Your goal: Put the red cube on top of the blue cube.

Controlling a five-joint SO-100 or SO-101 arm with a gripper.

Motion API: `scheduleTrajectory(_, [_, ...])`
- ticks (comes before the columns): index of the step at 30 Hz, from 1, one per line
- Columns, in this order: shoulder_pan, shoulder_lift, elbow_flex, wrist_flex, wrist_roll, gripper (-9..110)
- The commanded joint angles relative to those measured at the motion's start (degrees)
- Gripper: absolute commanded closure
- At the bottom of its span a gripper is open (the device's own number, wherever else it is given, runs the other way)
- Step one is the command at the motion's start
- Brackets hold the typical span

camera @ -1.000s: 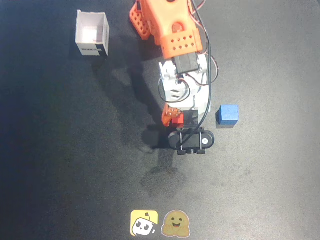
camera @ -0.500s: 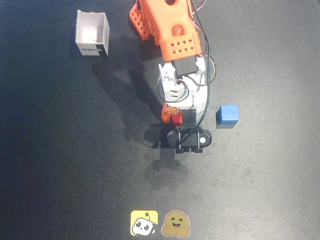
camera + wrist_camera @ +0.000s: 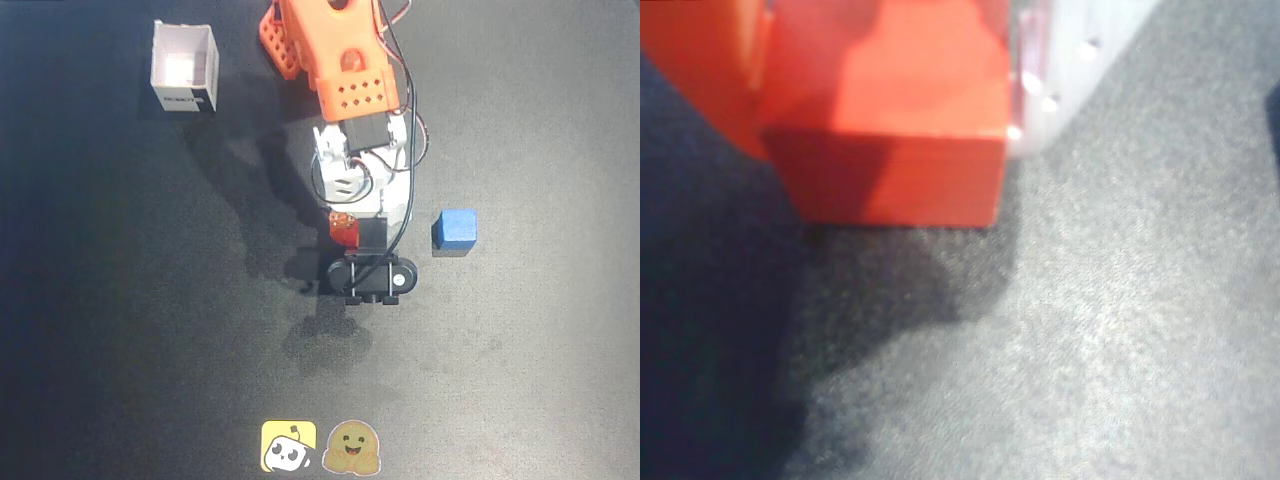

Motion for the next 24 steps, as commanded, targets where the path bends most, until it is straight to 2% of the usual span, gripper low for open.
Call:
scheduleTrajectory(1, [0.88, 2.72, -0.09, -1.05, -0.62, 93])
scheduleTrajectory(7, [1.41, 7.12, -0.53, 0.09, -3.08, 93])
scheduleTrajectory(24, [0.79, 7.65, -21.09, 20.65, -5.45, 93])
